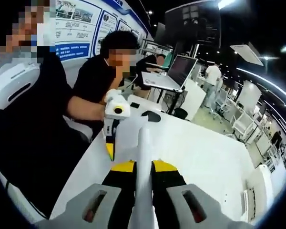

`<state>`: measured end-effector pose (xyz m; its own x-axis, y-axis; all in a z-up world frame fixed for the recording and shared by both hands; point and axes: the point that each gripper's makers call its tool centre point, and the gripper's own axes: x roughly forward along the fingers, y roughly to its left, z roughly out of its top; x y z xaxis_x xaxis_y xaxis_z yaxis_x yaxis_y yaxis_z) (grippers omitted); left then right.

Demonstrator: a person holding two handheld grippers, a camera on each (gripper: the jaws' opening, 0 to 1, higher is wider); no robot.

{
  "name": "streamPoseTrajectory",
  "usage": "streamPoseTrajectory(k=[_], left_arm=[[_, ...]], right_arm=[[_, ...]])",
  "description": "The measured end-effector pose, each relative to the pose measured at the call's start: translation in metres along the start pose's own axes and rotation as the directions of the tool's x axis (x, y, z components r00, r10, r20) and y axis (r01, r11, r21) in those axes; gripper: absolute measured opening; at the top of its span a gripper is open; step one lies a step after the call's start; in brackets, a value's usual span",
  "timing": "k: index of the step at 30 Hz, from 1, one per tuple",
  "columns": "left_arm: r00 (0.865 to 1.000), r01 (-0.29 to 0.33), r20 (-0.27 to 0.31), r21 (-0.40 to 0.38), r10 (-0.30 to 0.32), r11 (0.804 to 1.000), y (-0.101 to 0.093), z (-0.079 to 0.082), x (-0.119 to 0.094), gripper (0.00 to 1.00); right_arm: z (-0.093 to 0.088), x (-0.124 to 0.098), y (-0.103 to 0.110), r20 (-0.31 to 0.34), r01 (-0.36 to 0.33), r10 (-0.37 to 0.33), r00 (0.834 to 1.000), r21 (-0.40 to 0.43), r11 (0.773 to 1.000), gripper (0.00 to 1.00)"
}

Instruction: Organize the stack of printing papers by aligning and flattening the scattered papers on the table

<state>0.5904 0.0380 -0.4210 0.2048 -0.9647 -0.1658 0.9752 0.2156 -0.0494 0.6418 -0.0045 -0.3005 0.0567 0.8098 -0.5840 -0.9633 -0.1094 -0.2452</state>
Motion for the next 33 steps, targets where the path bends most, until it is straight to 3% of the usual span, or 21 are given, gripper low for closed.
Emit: streamPoseTrajectory(k=[15, 33], left_arm=[[0.998, 0.050, 0.049, -0.079, -0.047, 0.996, -0.002, 0.000, 0.008, 0.13], [0.992, 0.093, 0.091, -0.077, -0.086, 0.993, -0.012, 0.005, 0.011, 0.26]], right_arm=[[-0.006, 0.012, 0.002, -0.043, 0.004, -0.003, 0.999, 0.019, 1.000, 0.08], [-0.009, 0.029, 0.010, -0.036, -0.032, 0.033, 0.999, 0.031, 0.999, 0.08]])
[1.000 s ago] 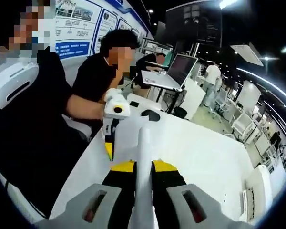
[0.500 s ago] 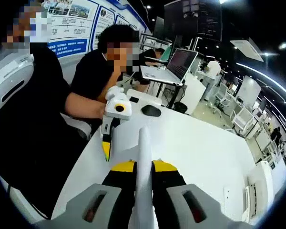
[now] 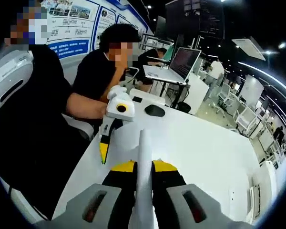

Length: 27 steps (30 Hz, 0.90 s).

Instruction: Organize the stack of printing papers by aligning and flattening the scattered papers on the table

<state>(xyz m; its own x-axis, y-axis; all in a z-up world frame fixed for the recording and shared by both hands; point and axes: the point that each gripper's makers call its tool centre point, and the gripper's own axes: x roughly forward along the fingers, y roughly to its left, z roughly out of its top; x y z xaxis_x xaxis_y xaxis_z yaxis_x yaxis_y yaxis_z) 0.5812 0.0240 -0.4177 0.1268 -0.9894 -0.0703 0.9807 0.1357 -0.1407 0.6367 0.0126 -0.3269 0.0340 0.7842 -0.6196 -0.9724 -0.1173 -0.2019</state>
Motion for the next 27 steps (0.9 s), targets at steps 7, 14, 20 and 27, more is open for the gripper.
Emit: streamPoseTrajectory(k=[7, 14, 20, 27], left_arm=[[1.000, 0.001, 0.002, 0.012, -0.001, 1.000, -0.002, 0.000, -0.001, 0.27], [1.000, -0.003, 0.016, 0.009, 0.003, 1.000, -0.001, 0.002, -0.003, 0.27], [1.000, -0.008, 0.016, 0.009, 0.008, 1.000, 0.000, 0.001, -0.003, 0.27], [1.000, -0.008, 0.019, 0.005, 0.008, 1.000, 0.002, 0.000, -0.004, 0.28]], right_arm=[[0.003, 0.009, 0.005, 0.026, -0.037, 0.036, 0.999, 0.022, 0.999, 0.08], [0.008, 0.007, 0.010, 0.113, -0.155, 0.142, 0.983, 0.113, 0.981, 0.06], [0.004, 0.009, 0.002, 0.160, -0.184, 0.158, 0.974, 0.161, 0.970, 0.06], [0.009, 0.011, 0.009, 0.174, -0.213, 0.188, 0.967, 0.135, 0.968, 0.06]])
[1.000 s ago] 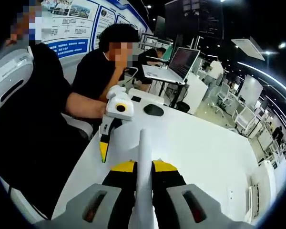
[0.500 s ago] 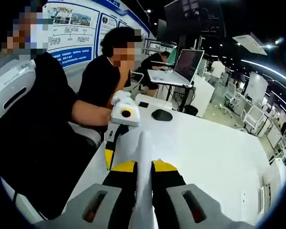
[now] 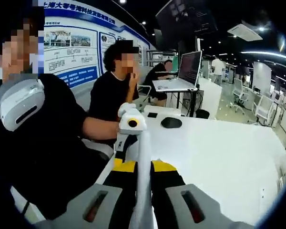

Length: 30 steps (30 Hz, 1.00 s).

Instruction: Organize the stack of printing papers by aligning and flattening the scattered papers on the table

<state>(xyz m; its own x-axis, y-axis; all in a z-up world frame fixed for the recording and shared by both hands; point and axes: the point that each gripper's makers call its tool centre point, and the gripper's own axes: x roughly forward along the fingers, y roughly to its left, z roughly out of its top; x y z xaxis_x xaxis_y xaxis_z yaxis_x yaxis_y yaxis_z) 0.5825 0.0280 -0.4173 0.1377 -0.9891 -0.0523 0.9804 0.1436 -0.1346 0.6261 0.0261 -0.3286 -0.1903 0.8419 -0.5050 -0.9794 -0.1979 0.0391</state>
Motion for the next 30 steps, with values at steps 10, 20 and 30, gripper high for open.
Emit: streamPoseTrajectory(k=[10, 20, 30], left_arm=[[1.000, 0.003, 0.000, 0.005, -0.003, 1.000, -0.002, 0.001, 0.002, 0.27], [1.000, -0.002, 0.008, 0.004, 0.002, 1.000, -0.001, 0.004, 0.002, 0.27], [1.000, -0.005, 0.010, 0.002, 0.005, 1.000, 0.000, 0.003, 0.003, 0.27]], right_arm=[[0.001, 0.026, 0.000, -0.005, -0.004, 0.003, 1.000, -0.018, 1.000, 0.07], [0.007, 0.037, -0.002, 0.020, 0.025, -0.024, 1.000, -0.033, 0.999, 0.06], [0.007, 0.049, -0.003, 0.040, 0.029, -0.028, 0.999, -0.018, 0.999, 0.06]])
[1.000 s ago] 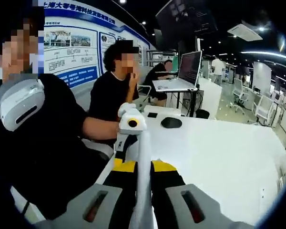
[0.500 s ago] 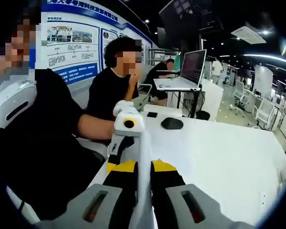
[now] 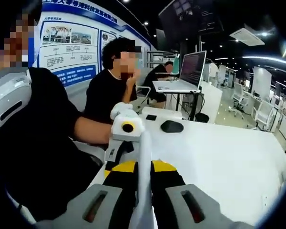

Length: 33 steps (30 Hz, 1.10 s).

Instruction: Organize the stack of printing papers by aligning and flattening the scattered papers on the table

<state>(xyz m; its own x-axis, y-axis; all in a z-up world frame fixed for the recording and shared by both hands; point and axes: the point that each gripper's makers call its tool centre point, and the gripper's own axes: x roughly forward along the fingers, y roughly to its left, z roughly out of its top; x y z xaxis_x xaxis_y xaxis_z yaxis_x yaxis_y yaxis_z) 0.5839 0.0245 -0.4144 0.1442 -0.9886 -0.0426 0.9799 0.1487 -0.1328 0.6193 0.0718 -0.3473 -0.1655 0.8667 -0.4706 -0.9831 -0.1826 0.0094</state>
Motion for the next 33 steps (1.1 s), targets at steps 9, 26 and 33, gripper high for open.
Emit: streamPoseTrajectory(k=[9, 26, 33], left_arm=[[1.000, -0.002, -0.003, -0.010, 0.002, 1.000, 0.0005, -0.0013, -0.0009, 0.24], [1.000, -0.003, -0.005, -0.011, 0.003, 1.000, -0.0005, -0.0011, -0.0009, 0.20], [1.000, -0.005, 0.003, -0.015, 0.005, 1.000, 0.0002, 0.0000, -0.0002, 0.21]], right_arm=[[-0.0031, 0.0032, -0.0026, 0.011, 0.009, -0.009, 1.000, 0.017, 1.000, 0.06], [-0.0038, 0.0081, -0.0004, 0.015, 0.003, -0.004, 1.000, 0.026, 1.000, 0.06], [-0.0027, 0.0086, -0.0019, 0.024, 0.008, -0.009, 1.000, 0.030, 1.000, 0.06]])
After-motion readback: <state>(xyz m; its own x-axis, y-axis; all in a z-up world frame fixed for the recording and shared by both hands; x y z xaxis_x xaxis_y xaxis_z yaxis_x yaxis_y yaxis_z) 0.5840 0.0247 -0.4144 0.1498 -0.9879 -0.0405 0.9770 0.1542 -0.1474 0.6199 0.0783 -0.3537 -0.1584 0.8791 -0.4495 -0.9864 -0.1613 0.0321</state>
